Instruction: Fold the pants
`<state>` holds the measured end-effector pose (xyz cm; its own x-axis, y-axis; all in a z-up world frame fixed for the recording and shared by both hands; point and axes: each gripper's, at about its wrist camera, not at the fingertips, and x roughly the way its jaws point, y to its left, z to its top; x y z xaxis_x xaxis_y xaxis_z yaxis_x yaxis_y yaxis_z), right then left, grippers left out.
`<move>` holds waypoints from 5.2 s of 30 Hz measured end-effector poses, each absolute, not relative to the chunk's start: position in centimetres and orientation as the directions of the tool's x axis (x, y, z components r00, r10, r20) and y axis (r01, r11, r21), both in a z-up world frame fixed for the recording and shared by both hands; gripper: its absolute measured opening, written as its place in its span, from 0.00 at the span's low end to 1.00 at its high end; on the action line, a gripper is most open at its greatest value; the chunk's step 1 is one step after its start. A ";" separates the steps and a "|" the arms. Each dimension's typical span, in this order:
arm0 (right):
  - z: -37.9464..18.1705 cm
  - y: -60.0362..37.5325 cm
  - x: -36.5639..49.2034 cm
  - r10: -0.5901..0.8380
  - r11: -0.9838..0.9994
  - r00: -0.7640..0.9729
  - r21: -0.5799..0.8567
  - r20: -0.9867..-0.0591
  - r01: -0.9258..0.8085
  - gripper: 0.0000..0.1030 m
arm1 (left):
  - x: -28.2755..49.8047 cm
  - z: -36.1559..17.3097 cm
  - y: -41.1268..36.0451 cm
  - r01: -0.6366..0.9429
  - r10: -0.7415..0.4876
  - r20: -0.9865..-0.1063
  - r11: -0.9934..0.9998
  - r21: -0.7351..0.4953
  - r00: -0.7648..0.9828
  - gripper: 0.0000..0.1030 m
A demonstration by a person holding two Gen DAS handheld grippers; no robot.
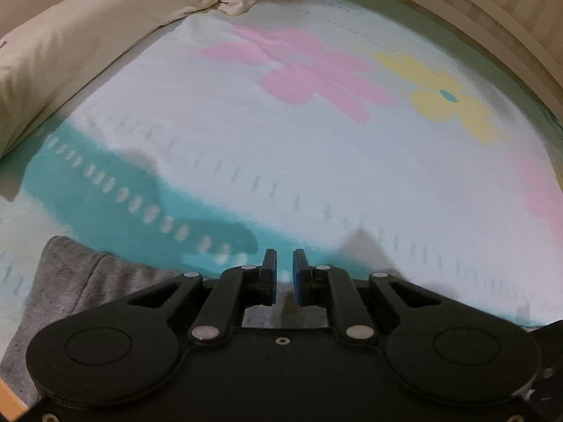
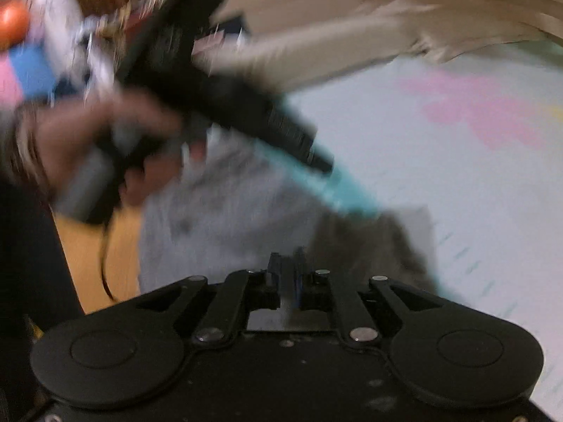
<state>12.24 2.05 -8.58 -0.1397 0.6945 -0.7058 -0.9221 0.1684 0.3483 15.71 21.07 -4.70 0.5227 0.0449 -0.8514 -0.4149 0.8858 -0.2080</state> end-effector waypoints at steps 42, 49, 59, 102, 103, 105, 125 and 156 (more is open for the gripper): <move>-9.0 -8.5 19.3 0.483 0.676 0.236 0.188 -0.843 -0.712 0.19 | 8.0 -4.1 13.1 -0.242 0.062 -0.778 0.963 -0.118 0.626 0.21; -13.8 -6.9 15.2 0.392 0.639 0.291 0.031 -0.873 -0.768 0.04 | 6.1 -8.6 12.7 -0.335 0.069 -0.885 0.937 -0.101 0.460 0.25; -10.7 -13.1 16.7 0.430 0.815 0.396 0.161 -0.811 -0.556 0.16 | 3.8 -5.3 7.0 -0.218 0.045 -0.787 0.969 -0.115 0.615 0.20; -14.8 -34.3 17.6 0.185 0.943 0.529 -0.002 -0.828 -0.333 0.16 | 10.5 -7.1 -4.8 -0.033 -0.170 -0.807 0.973 -0.228 0.565 0.21; -15.1 -35.8 17.5 0.145 0.954 0.551 -0.032 -0.822 -0.298 0.08 | 10.7 -6.9 -5.4 -0.014 -0.183 -0.803 0.973 -0.231 0.567 0.21; -15.1 -39.3 18.2 0.153 0.981 0.567 0.055 -0.809 -0.185 0.03 | 11.1 -6.8 -6.3 0.012 -0.200 -0.796 0.972 -0.235 0.571 0.21; -12.0 -38.8 18.7 0.304 0.916 0.500 0.106 -0.811 -0.386 0.30 | 11.9 -9.7 -10.7 0.133 -0.293 -0.802 0.956 -0.263 0.521 0.22; -14.5 -34.5 22.1 0.164 0.853 0.561 -0.169 -0.811 -0.493 0.01 | 10.8 -9.8 -10.8 0.119 -0.295 -0.792 0.954 -0.275 0.534 0.23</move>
